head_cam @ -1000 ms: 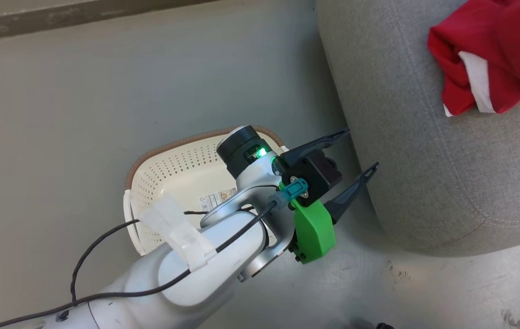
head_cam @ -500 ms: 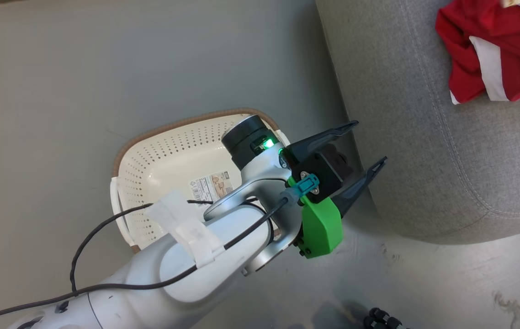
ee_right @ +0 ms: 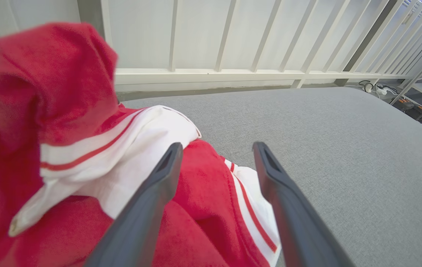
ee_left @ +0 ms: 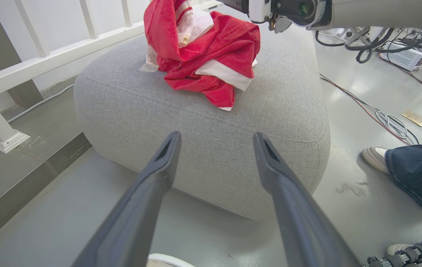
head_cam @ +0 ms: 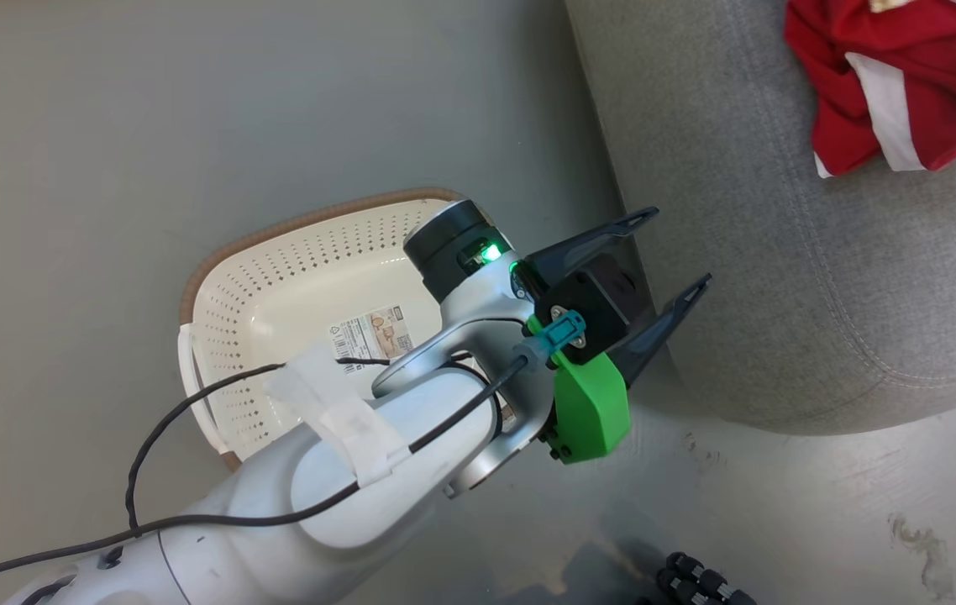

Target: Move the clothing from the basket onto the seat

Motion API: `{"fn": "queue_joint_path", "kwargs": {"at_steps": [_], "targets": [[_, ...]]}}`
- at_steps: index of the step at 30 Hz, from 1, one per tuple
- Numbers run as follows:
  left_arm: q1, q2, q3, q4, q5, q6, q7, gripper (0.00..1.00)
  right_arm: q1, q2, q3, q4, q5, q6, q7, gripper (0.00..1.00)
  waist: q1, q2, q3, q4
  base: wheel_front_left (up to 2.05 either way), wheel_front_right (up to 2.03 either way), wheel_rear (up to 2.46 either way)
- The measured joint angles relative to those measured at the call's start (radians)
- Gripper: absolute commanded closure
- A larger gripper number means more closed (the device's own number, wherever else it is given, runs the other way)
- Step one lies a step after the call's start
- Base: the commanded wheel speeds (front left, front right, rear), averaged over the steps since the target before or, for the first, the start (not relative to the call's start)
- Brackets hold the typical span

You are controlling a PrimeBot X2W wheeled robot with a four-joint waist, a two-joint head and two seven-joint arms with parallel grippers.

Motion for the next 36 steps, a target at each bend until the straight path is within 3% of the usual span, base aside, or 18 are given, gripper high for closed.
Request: {"fn": "queue_joint_path", "kwargs": {"at_steps": [12, 20, 29, 36], "targets": [[0.001, 0.018, 0.021, 0.014, 0.0, 0.01, -0.015, 0.0, 0.003, -0.003, 0.001, -0.095, -0.014, 0.029, -0.004, 0.0, 0.0, 0.0, -0.025, -0.05, 0.0, 0.0, 0.0], [0.006, 0.021, 0.025, 0.027, -0.008, 0.011, -0.024, 0.0, 0.09, -0.021, -0.018, -0.155, -0.024, 0.047, -0.004, 0.0, -0.0001, 0.0, -0.058, -0.096, 0.0, 0.0, 0.0], [0.027, 0.021, 0.044, 0.035, -0.017, 0.018, -0.06, 0.0, 0.16, -0.024, -0.051, -0.29, -0.024, 0.049, -0.004, 0.0, -0.0001, 0.0, -0.108, -0.125, 0.0, 0.0, 0.0], [0.036, 0.02, 0.096, 0.058, -0.032, 0.037, -0.116, 0.0, 0.206, -0.024, -0.067, -0.421, -0.035, 0.059, -0.004, 0.0, -0.0001, 0.0, -0.165, -0.108, 0.0, 0.0, 0.0]]}}
